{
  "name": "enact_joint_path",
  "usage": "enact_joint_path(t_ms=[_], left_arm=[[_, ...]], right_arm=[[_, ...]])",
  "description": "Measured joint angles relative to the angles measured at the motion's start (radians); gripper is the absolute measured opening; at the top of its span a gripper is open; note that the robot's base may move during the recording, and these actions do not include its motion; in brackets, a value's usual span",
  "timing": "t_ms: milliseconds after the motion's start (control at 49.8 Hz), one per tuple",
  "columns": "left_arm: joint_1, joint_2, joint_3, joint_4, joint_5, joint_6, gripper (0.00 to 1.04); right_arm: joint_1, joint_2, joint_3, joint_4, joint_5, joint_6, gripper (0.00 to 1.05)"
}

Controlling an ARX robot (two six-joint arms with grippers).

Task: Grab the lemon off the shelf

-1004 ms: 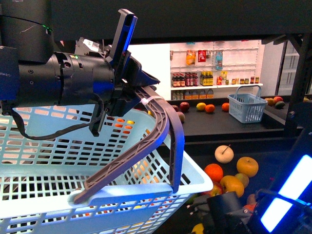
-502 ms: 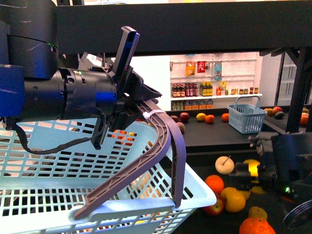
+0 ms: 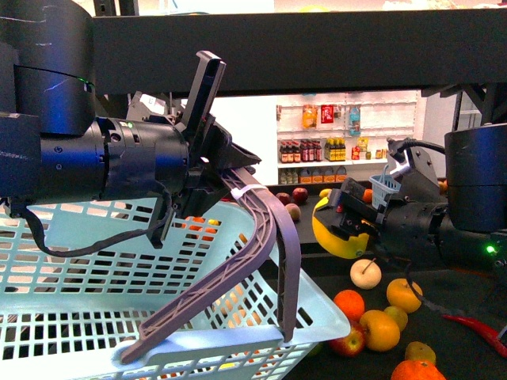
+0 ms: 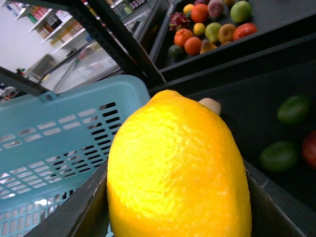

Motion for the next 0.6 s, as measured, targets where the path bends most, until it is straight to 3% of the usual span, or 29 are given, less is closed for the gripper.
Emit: enact_joint_path(t_ms=[602], left_arm=[[0.0, 0.0, 0.0, 0.0, 0.0, 0.0, 0.09]], right_arm=[[0.095, 0.082, -0.013, 0.067, -0.116, 0.125, 0.64]])
